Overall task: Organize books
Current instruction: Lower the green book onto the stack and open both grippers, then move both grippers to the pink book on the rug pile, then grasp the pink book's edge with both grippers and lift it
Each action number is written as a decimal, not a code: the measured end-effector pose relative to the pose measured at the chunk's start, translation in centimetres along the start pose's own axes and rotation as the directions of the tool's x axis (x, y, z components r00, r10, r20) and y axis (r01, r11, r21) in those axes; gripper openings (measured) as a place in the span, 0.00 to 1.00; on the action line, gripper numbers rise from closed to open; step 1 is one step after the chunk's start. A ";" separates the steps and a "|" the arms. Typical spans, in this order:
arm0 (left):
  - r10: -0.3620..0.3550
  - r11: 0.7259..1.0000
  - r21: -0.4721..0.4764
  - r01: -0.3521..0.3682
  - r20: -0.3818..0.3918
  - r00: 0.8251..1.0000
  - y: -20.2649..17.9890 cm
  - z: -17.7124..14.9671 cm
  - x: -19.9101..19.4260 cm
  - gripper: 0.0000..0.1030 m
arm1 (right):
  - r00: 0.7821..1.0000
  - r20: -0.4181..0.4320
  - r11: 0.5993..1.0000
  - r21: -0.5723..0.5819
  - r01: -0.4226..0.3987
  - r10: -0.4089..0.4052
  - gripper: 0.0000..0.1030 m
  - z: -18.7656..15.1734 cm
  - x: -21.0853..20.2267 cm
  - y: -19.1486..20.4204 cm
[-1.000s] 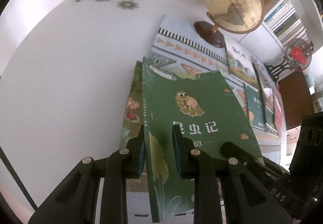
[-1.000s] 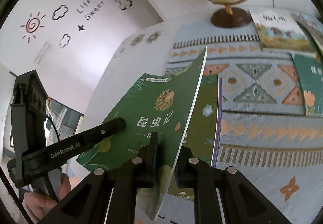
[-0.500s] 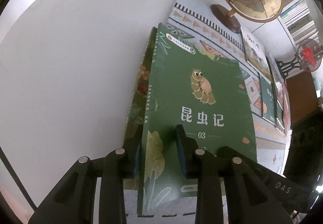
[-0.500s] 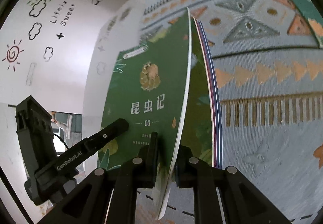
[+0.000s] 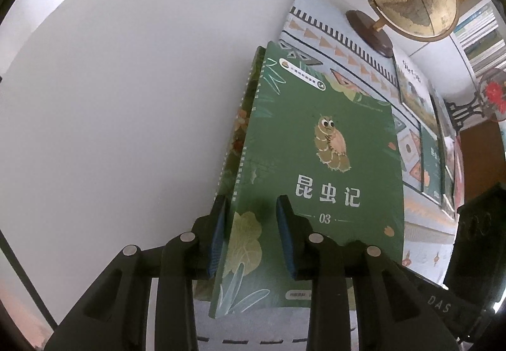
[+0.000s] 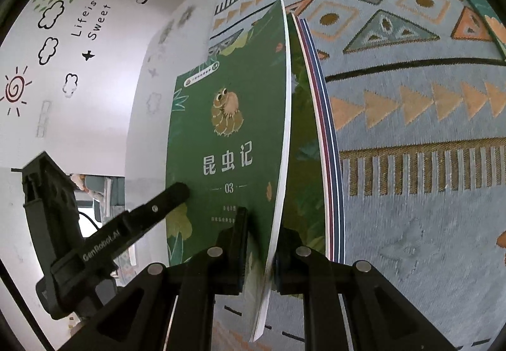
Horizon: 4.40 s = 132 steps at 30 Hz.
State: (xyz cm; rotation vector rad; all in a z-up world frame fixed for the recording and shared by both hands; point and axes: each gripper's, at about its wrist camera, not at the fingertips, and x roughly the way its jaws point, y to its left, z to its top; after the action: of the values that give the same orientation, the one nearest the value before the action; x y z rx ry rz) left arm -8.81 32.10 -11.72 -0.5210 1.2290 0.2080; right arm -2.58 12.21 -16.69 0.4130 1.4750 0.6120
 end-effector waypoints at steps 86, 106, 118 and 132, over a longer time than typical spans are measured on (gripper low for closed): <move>-0.009 0.689 0.719 0.091 -0.117 0.993 -58.9 -5.0 17.8 0.37 | 0.878 0.478 0.954 0.271 -0.126 -0.020 0.50 8.9 -36.2 -46.7; -0.002 0.681 0.729 0.066 -0.088 0.996 -57.6 -4.2 17.8 0.42 | 0.815 0.483 0.903 0.103 -0.417 0.321 0.69 7.3 -35.3 -46.2; -0.011 0.698 0.714 0.058 -0.071 0.997 -56.3 -4.8 16.7 0.42 | 0.750 0.494 0.850 0.042 -0.526 0.440 0.63 8.4 -34.1 -44.6; -0.051 0.792 0.598 0.120 -0.130 0.990 -52.2 -3.7 13.6 0.41 | 0.839 0.539 0.989 0.069 -0.130 0.073 0.09 9.1 -36.3 -38.1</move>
State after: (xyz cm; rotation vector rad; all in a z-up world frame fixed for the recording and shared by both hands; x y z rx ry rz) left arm 14.78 -16.57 -11.36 -0.0213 1.2911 -0.2987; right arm 11.69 -38.85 -10.46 0.6875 0.9497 0.4533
